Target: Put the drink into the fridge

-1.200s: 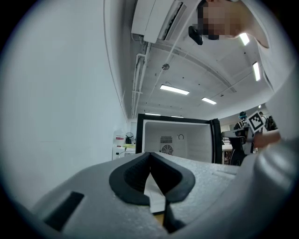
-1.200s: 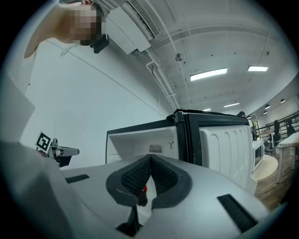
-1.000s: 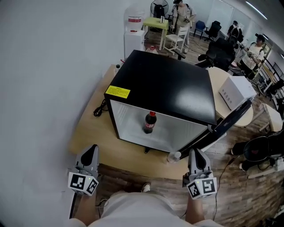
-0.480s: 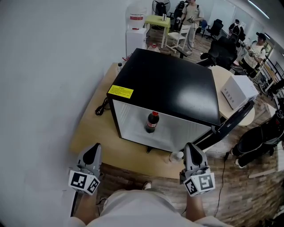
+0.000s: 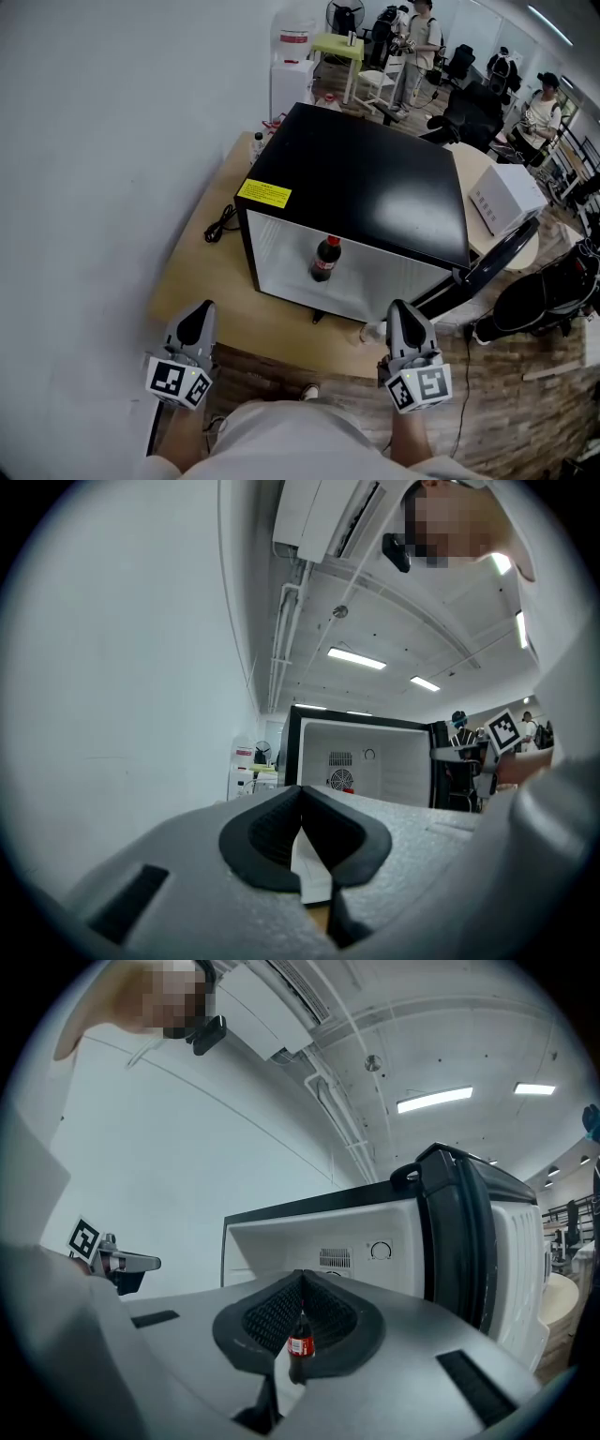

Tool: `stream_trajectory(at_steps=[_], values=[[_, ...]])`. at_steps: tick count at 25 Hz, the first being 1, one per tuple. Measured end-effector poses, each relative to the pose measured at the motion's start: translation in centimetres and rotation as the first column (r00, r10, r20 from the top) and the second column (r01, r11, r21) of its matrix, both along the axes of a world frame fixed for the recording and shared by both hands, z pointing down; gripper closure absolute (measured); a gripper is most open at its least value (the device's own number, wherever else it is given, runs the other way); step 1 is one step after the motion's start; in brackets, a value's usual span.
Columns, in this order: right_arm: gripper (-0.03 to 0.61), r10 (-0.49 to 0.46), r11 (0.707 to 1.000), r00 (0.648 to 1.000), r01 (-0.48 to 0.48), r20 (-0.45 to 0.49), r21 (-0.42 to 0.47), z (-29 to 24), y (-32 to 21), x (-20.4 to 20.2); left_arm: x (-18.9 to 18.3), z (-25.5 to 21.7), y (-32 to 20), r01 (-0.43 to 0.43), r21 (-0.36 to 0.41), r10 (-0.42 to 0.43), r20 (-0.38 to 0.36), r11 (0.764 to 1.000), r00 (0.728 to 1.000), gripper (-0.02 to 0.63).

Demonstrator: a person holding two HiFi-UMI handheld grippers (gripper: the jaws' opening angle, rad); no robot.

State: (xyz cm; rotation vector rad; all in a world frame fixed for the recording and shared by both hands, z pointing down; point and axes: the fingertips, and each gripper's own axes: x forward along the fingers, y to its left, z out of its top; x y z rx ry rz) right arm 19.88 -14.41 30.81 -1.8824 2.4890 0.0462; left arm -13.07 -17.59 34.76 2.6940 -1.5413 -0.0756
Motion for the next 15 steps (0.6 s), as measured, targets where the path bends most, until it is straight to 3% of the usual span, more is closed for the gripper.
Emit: stream_trajectory(at_steps=[15], values=[[0.578,-0.012,1.0,1.0,0.012,-0.004,-0.005,0.1,-0.3,-1.2,-0.9,0.3,0.2,0.02,0.0,-0.02,-0.02,1.0,1.0,0.598]])
